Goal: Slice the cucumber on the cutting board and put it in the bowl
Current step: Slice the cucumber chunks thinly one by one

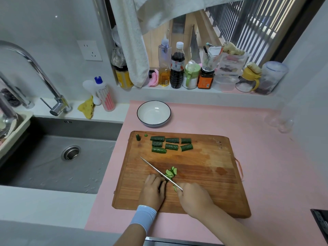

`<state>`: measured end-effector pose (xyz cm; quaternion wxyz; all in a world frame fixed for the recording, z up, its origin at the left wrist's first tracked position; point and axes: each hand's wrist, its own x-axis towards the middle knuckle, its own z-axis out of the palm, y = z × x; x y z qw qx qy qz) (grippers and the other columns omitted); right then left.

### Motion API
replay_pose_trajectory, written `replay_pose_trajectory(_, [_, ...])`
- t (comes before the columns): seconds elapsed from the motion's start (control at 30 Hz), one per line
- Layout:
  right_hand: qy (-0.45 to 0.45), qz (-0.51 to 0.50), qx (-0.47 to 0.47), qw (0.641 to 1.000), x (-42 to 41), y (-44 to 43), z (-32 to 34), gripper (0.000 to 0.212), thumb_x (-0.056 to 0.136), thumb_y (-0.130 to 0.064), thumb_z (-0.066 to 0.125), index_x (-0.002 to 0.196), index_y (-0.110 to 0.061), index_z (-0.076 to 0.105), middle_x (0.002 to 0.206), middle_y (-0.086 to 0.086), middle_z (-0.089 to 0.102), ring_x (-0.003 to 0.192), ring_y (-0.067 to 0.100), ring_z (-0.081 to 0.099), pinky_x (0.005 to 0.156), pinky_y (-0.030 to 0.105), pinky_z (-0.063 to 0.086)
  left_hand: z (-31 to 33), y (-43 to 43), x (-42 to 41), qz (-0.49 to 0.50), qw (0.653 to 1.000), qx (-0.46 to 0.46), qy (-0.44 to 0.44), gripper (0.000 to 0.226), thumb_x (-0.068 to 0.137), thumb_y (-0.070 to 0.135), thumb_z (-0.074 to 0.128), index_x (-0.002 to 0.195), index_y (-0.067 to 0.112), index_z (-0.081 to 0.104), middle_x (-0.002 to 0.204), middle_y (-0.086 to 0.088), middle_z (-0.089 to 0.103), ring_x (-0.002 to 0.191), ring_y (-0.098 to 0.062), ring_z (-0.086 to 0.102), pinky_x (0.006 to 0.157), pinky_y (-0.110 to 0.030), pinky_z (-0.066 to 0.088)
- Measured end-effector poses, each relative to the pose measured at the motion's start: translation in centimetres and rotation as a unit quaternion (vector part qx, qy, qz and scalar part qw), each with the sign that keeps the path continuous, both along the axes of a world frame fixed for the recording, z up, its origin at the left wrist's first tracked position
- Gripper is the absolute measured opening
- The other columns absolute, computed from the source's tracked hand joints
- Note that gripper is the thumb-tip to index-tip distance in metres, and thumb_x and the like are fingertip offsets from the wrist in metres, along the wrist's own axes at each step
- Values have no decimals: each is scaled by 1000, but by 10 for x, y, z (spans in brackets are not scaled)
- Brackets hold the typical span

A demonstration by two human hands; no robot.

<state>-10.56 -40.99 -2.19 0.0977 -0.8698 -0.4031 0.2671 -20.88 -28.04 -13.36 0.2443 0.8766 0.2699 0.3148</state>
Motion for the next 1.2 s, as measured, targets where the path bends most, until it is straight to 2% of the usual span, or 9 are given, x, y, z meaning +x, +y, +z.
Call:
replay_pose_trajectory(0.17, [6, 1, 15, 1000, -2, -3, 4, 21, 101, -33, 40, 86, -26, 53, 82, -2, 62, 79, 27, 55, 64, 34, 38, -2, 1, -1, 2, 1000, -17, 11, 15, 89, 22, 55, 80, 14, 64, 82, 2, 57, 81, -14, 51, 78, -18, 41])
replay_pose_trajectory(0.3, [0, -3, 29, 1000, -1, -7, 8, 23, 102, -36, 39, 96, -28, 60, 90, 1, 69, 84, 27, 59, 67, 34, 41, -1, 1, -1, 0, 1000, -17, 6, 14, 88, 21, 56, 80, 13, 64, 84, 2, 57, 82, -13, 51, 79, -16, 41])
replay_pose_trajectory(0.5, [12, -4, 23, 1000, -2, -7, 8, 27, 102, -37, 40, 78, -28, 47, 78, -6, 57, 74, 23, 49, 66, 34, 39, -1, 1, -2, 0, 1000, -21, 2, 15, 88, 21, 56, 78, 13, 63, 83, 2, 58, 82, -13, 51, 80, -15, 40])
replay_pose_trajectory(0.7, [10, -7, 5, 1000, -3, 5, 4, 24, 102, -33, 39, 84, -26, 53, 75, -4, 54, 73, 25, 50, 64, 32, 38, -2, 1, -3, 0, 1000, -26, 11, 15, 88, 21, 56, 79, 13, 65, 83, 2, 57, 81, -14, 52, 81, -14, 38])
replay_pose_trajectory(0.77, [10, -10, -2, 1000, -4, 7, 3, 26, 102, -32, 39, 79, -26, 49, 74, -3, 54, 74, 26, 52, 64, 31, 37, -1, 0, -3, -2, 1000, -25, 9, 8, 86, 16, 61, 80, 12, 65, 83, 2, 57, 82, -14, 51, 83, -11, 35])
replay_pose_trajectory(0.83, [12, -12, -7, 1000, -3, 7, 2, 26, 103, -33, 38, 81, -25, 51, 81, 0, 63, 81, 29, 60, 64, 32, 37, -2, 0, -4, 0, 1000, -22, 14, 6, 82, 8, 69, 81, 12, 65, 83, 1, 57, 83, -13, 50, 85, -9, 33])
replay_pose_trajectory(0.9, [11, -14, -7, 1000, -2, 8, 3, 26, 102, -35, 39, 94, -24, 61, 92, 2, 70, 90, 29, 64, 65, 32, 39, -2, 0, -4, 0, 1000, -25, 18, 9, 81, 6, 72, 81, 12, 66, 84, 1, 58, 84, -12, 50, 85, -9, 34])
replay_pose_trajectory(1.03, [10, -11, -7, 1000, 0, 11, 5, 27, 102, -36, 41, 100, -23, 65, 100, 5, 71, 99, 30, 64, 70, 33, 40, -3, 0, -4, -2, 1000, -28, 10, 10, 88, 19, 58, 83, 15, 65, 86, 4, 58, 84, -13, 53, 83, -13, 38])
replay_pose_trajectory(1.2, [12, -8, 8, 1000, 0, 4, 10, 24, 102, -36, 41, 85, -26, 54, 78, -4, 58, 79, 26, 55, 65, 32, 36, -2, 0, -3, 2, 1000, -29, 2, 14, 89, 23, 56, 82, 15, 65, 86, 4, 59, 84, -12, 53, 82, -14, 40])
